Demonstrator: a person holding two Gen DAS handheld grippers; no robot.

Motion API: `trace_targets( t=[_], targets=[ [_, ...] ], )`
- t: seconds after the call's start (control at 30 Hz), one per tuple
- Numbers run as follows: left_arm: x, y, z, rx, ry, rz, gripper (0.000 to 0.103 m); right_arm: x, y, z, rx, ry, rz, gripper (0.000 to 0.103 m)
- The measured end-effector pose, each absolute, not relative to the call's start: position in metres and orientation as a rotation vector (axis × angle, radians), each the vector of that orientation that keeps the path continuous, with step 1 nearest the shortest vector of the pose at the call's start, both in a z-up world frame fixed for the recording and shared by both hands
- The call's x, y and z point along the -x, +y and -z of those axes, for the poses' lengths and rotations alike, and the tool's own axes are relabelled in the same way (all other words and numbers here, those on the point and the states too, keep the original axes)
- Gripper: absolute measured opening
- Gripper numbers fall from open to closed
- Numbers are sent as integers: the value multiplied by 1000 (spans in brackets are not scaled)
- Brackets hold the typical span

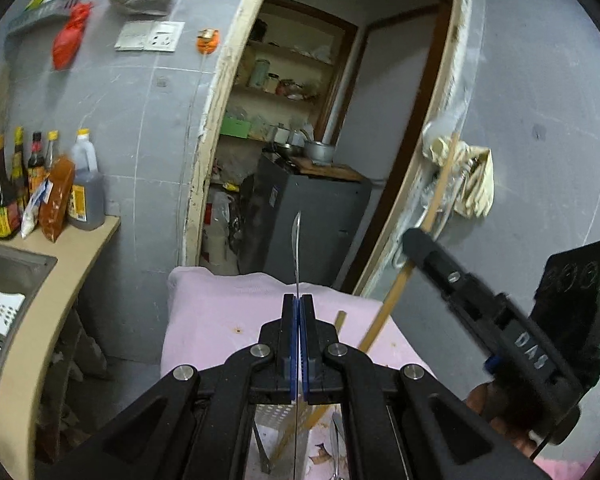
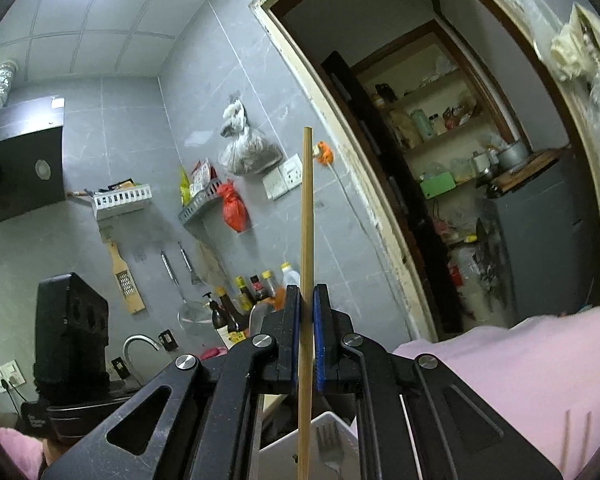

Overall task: Organize utensils
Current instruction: 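Carry the spoon in the left tool and chopsticks in the right tool to the white holder, then lower both held items into the white holder and open both tools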

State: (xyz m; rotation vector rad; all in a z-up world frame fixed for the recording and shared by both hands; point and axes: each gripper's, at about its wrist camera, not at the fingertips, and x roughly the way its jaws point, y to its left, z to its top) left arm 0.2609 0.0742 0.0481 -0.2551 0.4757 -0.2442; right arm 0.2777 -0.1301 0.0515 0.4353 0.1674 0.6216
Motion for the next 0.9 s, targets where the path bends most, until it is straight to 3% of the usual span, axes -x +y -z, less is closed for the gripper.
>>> trace_targets(
  t=[0.53, 0.77, 0.8, 0.9],
  targets=[
    [-249, 92, 30, 334, 457, 196, 2, -296, -105, 29, -323, 366, -638, 6],
    [-241, 97, 35, 347, 498, 194, 2, -290, -108, 44, -304, 444, -654, 7],
    [-240, 99, 35, 353, 507, 194, 2, -288, -110, 44, -303, 448, -655, 8],
    [-239, 99, 34, 354, 526, 203, 4, -281, -120, 41, -306, 450, -653, 23]
  ],
)
